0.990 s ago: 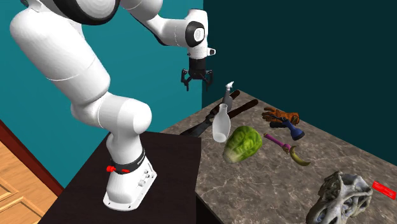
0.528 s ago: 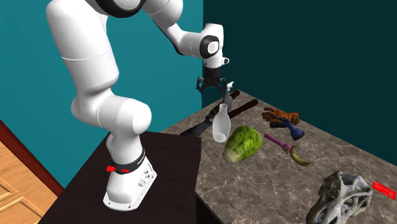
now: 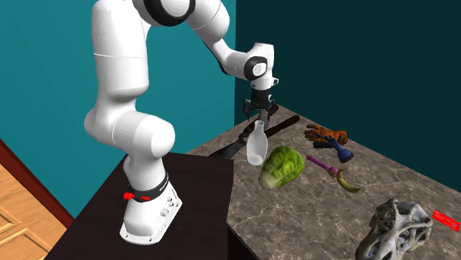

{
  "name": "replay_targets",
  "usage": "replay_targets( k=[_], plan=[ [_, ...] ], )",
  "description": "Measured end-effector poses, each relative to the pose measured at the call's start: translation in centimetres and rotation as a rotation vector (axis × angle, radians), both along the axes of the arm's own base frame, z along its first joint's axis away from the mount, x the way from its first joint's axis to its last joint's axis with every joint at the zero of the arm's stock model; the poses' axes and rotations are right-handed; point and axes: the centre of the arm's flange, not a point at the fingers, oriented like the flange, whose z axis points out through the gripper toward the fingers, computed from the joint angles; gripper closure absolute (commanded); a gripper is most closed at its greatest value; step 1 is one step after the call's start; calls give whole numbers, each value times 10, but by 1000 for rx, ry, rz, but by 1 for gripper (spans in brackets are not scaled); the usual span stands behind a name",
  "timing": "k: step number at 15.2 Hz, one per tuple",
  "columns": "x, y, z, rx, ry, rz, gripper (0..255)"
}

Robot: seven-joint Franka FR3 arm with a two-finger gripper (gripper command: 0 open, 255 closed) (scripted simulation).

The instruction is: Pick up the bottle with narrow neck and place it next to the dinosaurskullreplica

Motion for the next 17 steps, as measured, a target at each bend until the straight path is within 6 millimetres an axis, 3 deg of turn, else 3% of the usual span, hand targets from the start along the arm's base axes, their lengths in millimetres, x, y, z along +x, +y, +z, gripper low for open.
replay_targets(
  k=[6, 12, 13, 17],
  plan=[
    [-2, -4, -31, 0, 0, 1, 0],
    [-2, -4, -34, 0, -1, 1, 0],
    [-2, -4, -34, 0, -1, 1, 255],
    [-2, -4, -34, 0, -1, 1, 255]
  ],
)
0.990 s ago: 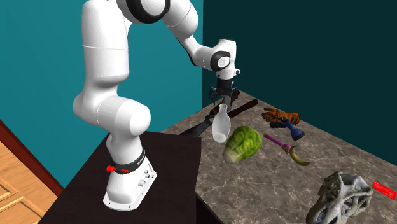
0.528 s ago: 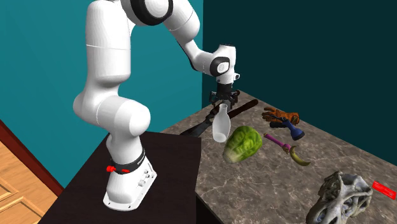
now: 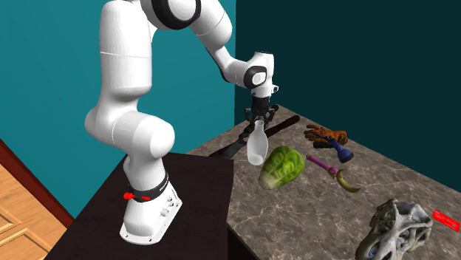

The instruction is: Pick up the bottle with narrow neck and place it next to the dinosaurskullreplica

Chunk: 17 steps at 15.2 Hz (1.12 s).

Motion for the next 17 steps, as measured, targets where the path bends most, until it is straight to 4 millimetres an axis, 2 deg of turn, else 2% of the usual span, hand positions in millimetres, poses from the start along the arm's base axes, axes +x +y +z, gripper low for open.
replay_targets(
  k=[7, 17],
  plan=[
    [0, 0, 3, 0, 1, 0, 255],
    [0, 0, 53, 0, 0, 0, 255]
  ],
)
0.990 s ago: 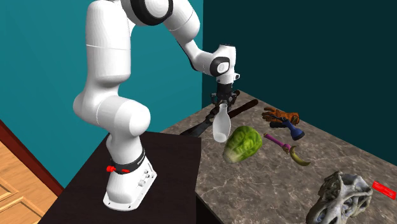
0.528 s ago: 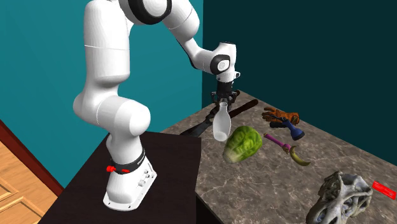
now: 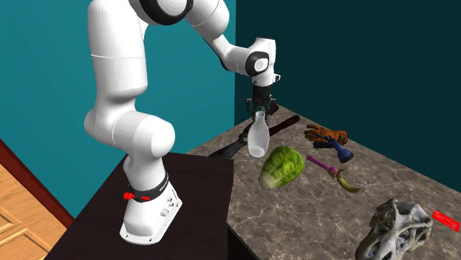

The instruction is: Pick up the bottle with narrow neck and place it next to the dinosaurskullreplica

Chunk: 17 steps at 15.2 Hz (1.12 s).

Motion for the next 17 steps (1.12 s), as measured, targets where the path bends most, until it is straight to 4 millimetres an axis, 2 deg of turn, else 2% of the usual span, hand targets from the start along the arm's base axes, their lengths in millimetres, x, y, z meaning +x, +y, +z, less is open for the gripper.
replay_targets(
  k=[17],
  plan=[
    [0, 0, 89, 0, 0, 0, 255]
  ],
)
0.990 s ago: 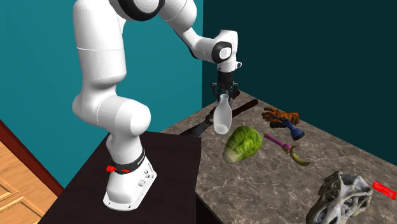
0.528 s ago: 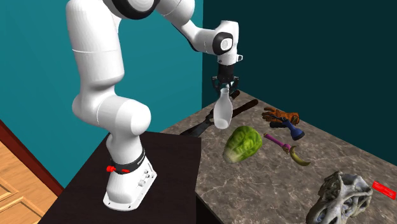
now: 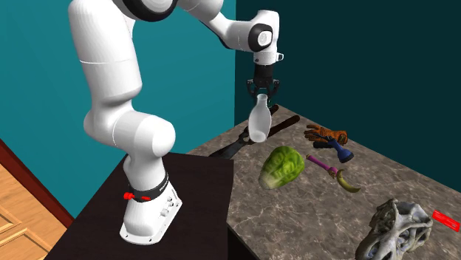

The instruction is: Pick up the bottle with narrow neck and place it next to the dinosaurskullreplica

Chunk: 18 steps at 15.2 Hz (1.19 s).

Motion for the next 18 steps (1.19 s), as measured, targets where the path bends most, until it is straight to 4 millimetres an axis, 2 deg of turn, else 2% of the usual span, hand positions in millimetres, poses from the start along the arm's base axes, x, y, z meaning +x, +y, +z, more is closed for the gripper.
replay_targets(
  k=[18],
  plan=[
    [-1, 1, 95, 0, 0, 0, 255]
  ],
)
